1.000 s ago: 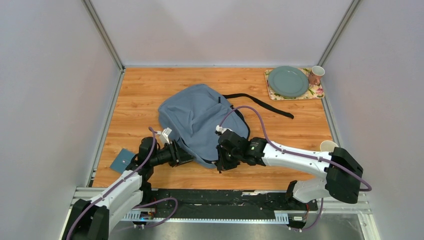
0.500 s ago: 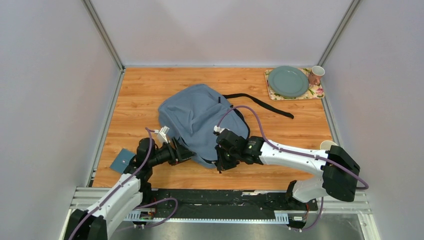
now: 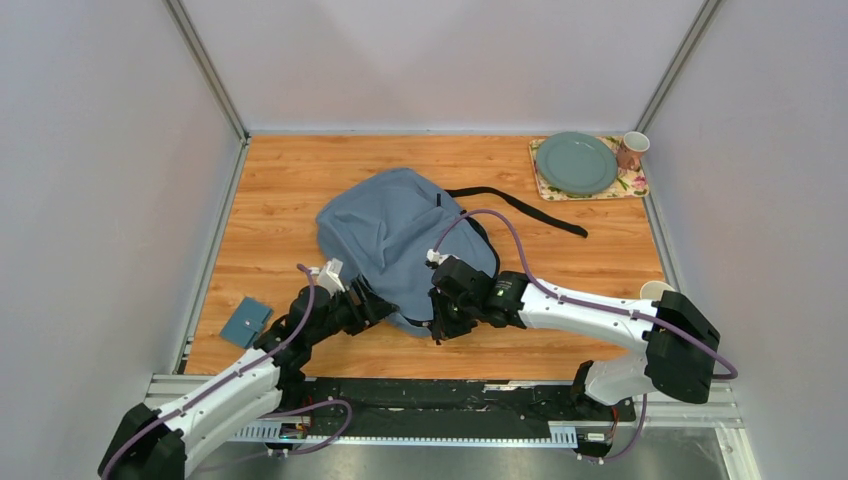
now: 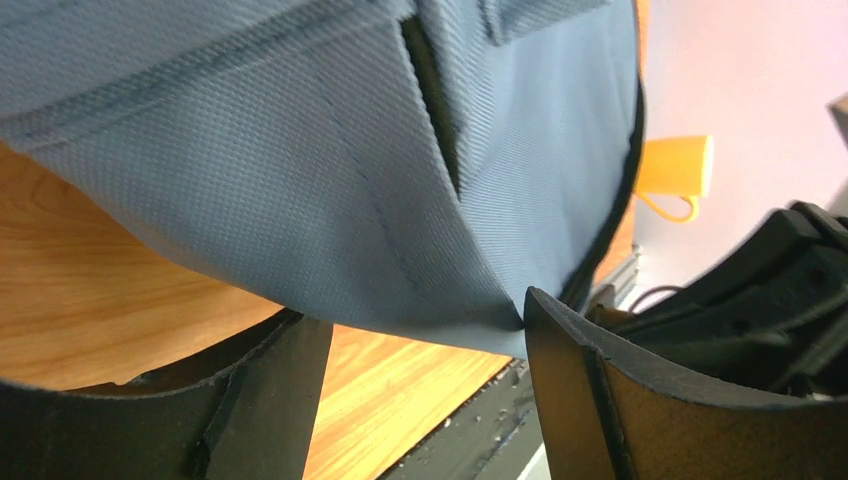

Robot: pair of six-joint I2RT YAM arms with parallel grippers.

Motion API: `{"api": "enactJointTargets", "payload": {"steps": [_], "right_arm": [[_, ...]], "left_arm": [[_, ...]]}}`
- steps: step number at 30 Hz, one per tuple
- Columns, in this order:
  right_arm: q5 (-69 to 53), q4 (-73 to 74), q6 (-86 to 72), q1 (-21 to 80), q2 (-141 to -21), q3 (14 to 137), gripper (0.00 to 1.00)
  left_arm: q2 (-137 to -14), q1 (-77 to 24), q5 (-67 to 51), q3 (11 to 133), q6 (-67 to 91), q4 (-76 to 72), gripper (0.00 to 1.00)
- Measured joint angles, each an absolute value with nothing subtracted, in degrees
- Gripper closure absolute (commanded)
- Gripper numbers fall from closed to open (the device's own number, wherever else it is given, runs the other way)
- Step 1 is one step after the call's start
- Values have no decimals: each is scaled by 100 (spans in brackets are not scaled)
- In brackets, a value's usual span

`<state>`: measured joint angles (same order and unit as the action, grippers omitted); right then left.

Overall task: Pack the student bag
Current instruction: Zip the student bag at the center of the board.

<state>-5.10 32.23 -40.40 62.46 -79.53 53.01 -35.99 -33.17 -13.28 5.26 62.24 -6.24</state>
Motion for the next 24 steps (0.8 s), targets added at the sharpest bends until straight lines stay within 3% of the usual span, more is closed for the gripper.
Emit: {"api": "enactJointTargets", "payload": {"steps": [7, 10, 11, 13, 14, 16, 24], "right_arm": [[-543, 3201, -4066, 6246, -7953, 5301, 100], [-567, 3188, -4066, 6246, -7953, 5299, 100], [-569, 3186, -4069, 6246, -7953, 5299, 100], [-572, 3183, -4069, 6246, -7953, 5299, 100], [-569, 3173, -4069, 6246, -7953, 5299, 100], [-550, 3111, -4071, 6243, -7953, 5299, 100], [-128, 3155, -4099, 6246, -7953, 5299, 100]], "left_arm": [[-4235, -3492, -738, 884, 5986, -604, 22], [-4390, -3500, -703, 1055, 5896, -609, 39], [-4453, -3503, -696, 1085, 5854, -622, 53], [-4587, -3505, -683, 1111, 5774, -644, 70], [-4633, -3505, -683, 1114, 5774, -646, 90], [-4707, -3492, -670, 1125, 5693, -607, 100], [-4032, -3503, -451, 1181, 5293, 123, 100]]}}
